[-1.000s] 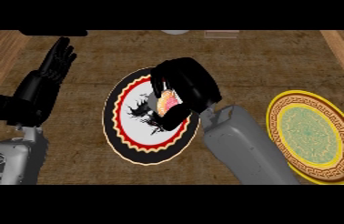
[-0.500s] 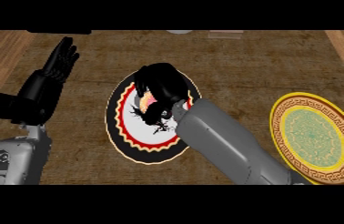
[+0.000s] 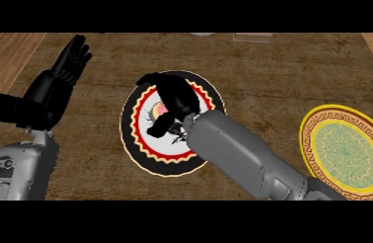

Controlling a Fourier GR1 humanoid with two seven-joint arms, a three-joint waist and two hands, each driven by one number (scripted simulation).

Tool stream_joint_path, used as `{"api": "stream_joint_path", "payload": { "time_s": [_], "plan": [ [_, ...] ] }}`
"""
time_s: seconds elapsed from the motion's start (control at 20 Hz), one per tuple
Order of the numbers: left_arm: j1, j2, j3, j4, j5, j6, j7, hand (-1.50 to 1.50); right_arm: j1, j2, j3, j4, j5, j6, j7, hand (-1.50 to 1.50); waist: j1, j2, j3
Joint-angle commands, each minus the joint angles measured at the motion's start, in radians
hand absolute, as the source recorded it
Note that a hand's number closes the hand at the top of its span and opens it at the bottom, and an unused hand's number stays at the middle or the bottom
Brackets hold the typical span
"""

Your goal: Pick the cupcake from the plate and place it in the plate

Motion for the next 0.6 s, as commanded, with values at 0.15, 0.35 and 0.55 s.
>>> {"api": "stream_joint_path", "payload": {
  "time_s": [0.15,0.35,0.55],
  "plan": [
    [-0.009,0.004,0.006,0.007,0.005,-0.009,0.008,0.00,-0.006,0.000,0.000,0.000,-0.198,-0.199,-0.138,-1.50,0.008,0.000,0.001],
    [0.010,-0.034,-0.007,0.002,-0.022,0.031,-0.018,0.00,-0.029,0.000,-0.093,0.000,-0.337,-0.165,-0.223,-1.50,-0.015,-0.003,0.001],
    [-0.037,0.015,0.040,0.032,-0.005,0.014,0.023,0.00,-0.015,0.000,-0.184,0.037,-0.393,-0.134,-0.305,-1.50,-0.052,-0.008,0.001]
  ]
}}
